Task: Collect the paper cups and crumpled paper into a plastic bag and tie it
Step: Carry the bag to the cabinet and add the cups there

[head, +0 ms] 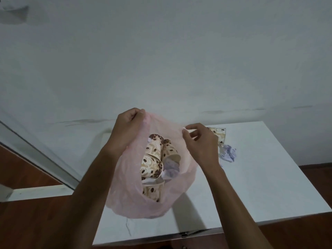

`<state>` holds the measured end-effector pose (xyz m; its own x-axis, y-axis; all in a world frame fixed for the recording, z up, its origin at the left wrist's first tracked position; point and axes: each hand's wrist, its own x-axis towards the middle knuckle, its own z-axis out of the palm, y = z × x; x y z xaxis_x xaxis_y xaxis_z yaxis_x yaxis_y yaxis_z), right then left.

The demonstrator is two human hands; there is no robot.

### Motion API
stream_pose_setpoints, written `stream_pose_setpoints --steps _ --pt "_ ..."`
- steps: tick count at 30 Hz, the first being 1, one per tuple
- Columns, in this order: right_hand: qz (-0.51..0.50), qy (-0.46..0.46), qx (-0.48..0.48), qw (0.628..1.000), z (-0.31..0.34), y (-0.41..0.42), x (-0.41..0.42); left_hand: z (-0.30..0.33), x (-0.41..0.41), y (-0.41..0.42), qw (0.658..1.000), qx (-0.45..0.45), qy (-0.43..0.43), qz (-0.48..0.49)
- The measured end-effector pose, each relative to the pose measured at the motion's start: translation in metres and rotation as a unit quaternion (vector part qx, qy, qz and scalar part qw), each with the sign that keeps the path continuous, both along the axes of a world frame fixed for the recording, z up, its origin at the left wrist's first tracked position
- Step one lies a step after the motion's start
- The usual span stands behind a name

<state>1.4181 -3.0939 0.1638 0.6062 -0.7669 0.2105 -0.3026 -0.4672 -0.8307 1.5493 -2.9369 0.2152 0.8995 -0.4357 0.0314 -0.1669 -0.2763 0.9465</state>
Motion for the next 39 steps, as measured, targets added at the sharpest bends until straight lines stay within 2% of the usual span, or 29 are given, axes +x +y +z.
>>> stream_pose_setpoints --steps 3,7,11,14,17,21,23,25,28,30,34,39 --pt "-0.03 0.063 -0.007 0.998 -0.026 -0.036 -0.027 0.003 -0.014 -0.023 1.0 -0.002 0.006 0.017" --pt "0.031 0.261 -0.021 0.965 -0.077 -0.075 -0.057 0.002 -0.01 -0.033 0.993 0.024 -0.043 0.103" --pt "0.141 0.303 -0.024 0.942 -0.109 -0.089 -0.07 0.001 0.0 -0.029 0.988 0.025 -0.057 0.144" --pt "0.153 0.275 -0.034 0.948 -0.119 -0.093 -0.071 0.002 -0.005 -0.035 0.976 0.044 -0.096 0.192" --pt "0.11 0.195 0.023 0.974 -0.119 -0.096 -0.074 0.001 -0.01 -0.04 0.973 0.06 -0.106 0.194" --pt "0.035 0.094 0.027 0.995 -0.093 -0.104 -0.074 -0.004 -0.013 -0.042 0.977 0.071 -0.096 0.177" --pt "0.035 0.03 0.063 0.997 -0.064 -0.102 -0.074 -0.008 -0.011 -0.038 0.978 0.076 -0.094 0.172" --pt "0.068 -0.023 0.098 0.993 -0.034 -0.093 -0.073 -0.007 -0.009 -0.034 0.982 0.08 -0.086 0.146" --pt "0.136 -0.052 0.029 0.989 0.001 -0.069 -0.067 0.002 -0.006 -0.035 0.977 0.067 -0.086 0.182" --pt "0.195 -0.042 -0.017 0.98 0.009 -0.05 -0.057 0.006 -0.005 -0.037 0.972 0.058 -0.103 0.202" --pt "0.321 0.038 0.011 0.946 0.0 -0.007 -0.023 0.011 0.01 -0.023 0.977 0.073 -0.086 0.18" --pt "0.387 0.019 0.018 0.922 0.002 0.03 0.014 0.009 0.02 -0.016 0.976 0.118 -0.104 0.151"
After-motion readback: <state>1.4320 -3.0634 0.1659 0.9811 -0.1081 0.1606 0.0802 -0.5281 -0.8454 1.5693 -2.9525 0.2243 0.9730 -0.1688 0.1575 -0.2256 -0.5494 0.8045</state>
